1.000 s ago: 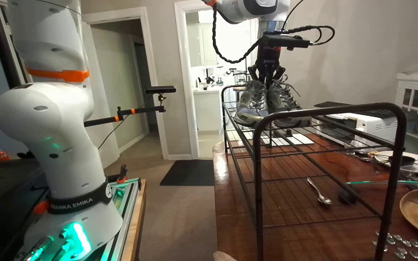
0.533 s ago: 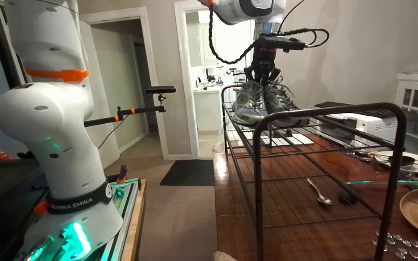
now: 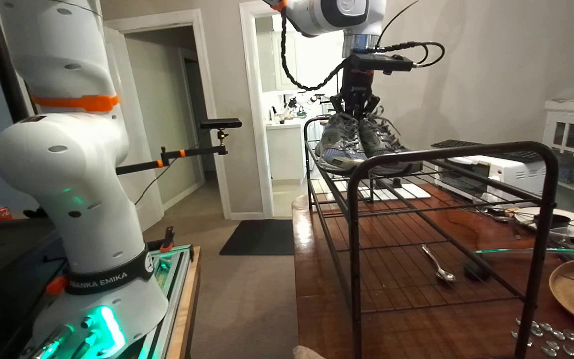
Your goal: Rotate the sneakers on the topmost shelf.
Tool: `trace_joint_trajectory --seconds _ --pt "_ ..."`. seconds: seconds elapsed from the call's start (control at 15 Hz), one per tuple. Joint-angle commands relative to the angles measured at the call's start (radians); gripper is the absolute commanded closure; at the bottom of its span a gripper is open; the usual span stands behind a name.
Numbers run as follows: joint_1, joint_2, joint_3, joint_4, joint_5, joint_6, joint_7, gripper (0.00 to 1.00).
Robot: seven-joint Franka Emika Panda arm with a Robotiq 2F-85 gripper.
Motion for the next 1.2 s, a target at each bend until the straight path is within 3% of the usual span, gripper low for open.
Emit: trace_joint_trajectory --seconds 0.0,0.07,0.13,0.6,0.67,0.93,1.13 --pt "0.000 -0.043 -0.013 -0.070 0.019 0.058 -0.025 0.96" --pt "0.001 -0.044 -0.014 -0.077 0.024 0.073 -0.017 0.58" --pt "0.001 -0.045 -0.014 -0.080 0.027 0.080 -0.012 0.56" --pt "0.006 -0.070 -0.023 -0.081 0.064 0.098 0.076 0.05" --pt "0.008 -0.074 -0.024 -0.077 0.068 0.091 0.095 0.00" --pt "0.012 -0.096 -0.024 -0.080 0.072 0.111 0.213 0.00" --pt "0.015 -0.133 -0.024 -0.109 0.051 0.196 0.362 0.00"
